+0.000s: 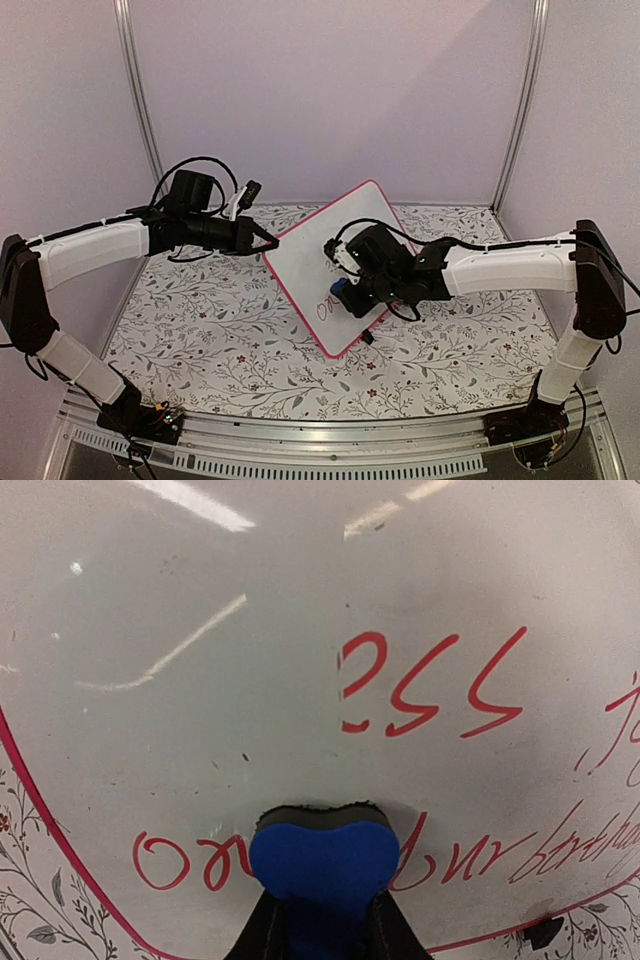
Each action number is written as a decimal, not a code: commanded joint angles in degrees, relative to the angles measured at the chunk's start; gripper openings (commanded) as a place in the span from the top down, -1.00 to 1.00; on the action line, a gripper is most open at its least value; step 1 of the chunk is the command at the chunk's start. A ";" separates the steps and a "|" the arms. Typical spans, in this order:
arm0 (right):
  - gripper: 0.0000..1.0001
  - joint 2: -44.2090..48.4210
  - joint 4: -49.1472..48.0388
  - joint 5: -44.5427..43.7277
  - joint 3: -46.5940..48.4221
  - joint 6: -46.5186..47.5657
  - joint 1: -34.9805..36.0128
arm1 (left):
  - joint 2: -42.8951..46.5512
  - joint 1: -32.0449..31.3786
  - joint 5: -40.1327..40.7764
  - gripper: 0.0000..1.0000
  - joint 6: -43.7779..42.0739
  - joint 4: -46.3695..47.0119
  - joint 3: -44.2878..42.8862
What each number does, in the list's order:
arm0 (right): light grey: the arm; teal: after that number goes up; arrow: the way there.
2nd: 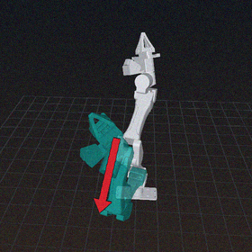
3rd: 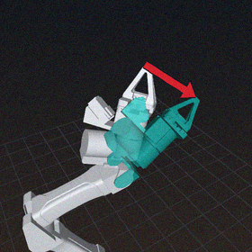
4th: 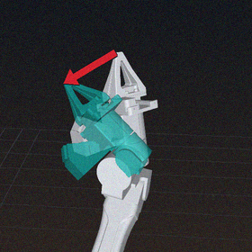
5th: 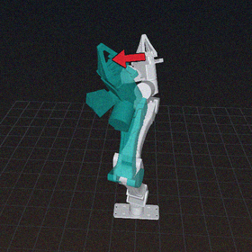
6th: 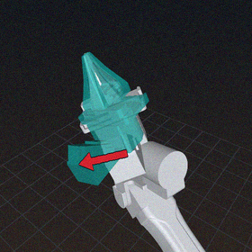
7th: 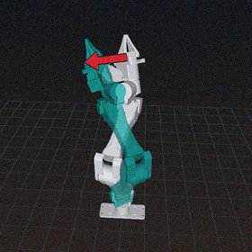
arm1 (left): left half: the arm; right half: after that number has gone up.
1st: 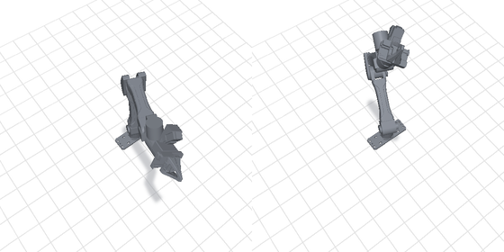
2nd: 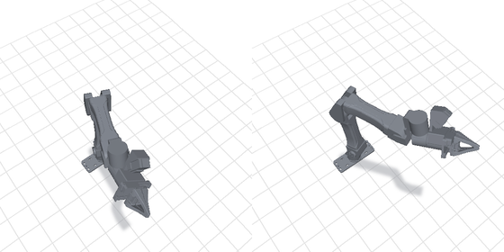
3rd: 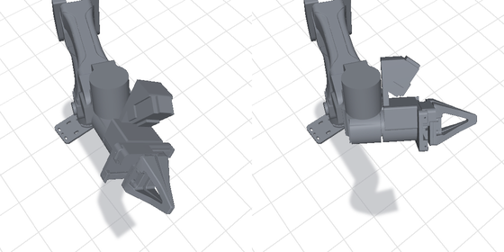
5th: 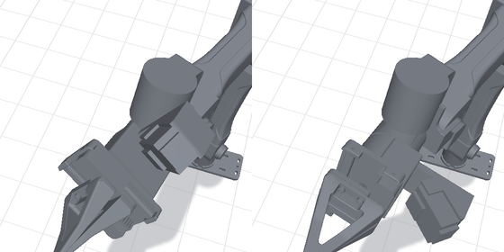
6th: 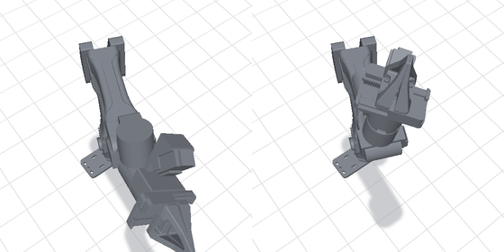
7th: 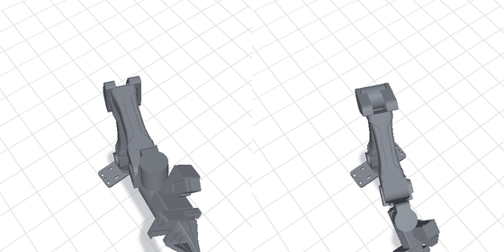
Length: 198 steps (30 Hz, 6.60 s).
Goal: Erase the whiteboard
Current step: Erase the whiteboard at the center of the board.
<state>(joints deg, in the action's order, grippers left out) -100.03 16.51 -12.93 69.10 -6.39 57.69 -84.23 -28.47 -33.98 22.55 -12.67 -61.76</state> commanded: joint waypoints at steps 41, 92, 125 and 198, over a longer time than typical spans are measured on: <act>1.00 -3.35 0.12 4.06 2.63 0.66 -3.79 | 1.01 -0.41 -2.15 1.00 -1.95 1.23 0.41; 1.00 -4.93 2.77 2.90 15.30 5.04 -8.90 | 1.15 -0.33 -2.06 1.00 -2.08 1.00 0.41; 1.00 -1.51 1.28 10.24 0.16 -1.00 -8.40 | 1.15 -0.27 -2.12 1.00 -2.02 1.06 0.41; 1.00 4.61 2.07 5.91 1.04 0.10 -8.71 | 1.52 -0.30 -1.97 1.00 -2.07 1.01 0.41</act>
<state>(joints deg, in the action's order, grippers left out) -98.56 16.67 -4.56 68.16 -6.66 49.95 -84.23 -28.23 -34.35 22.81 -12.71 -61.60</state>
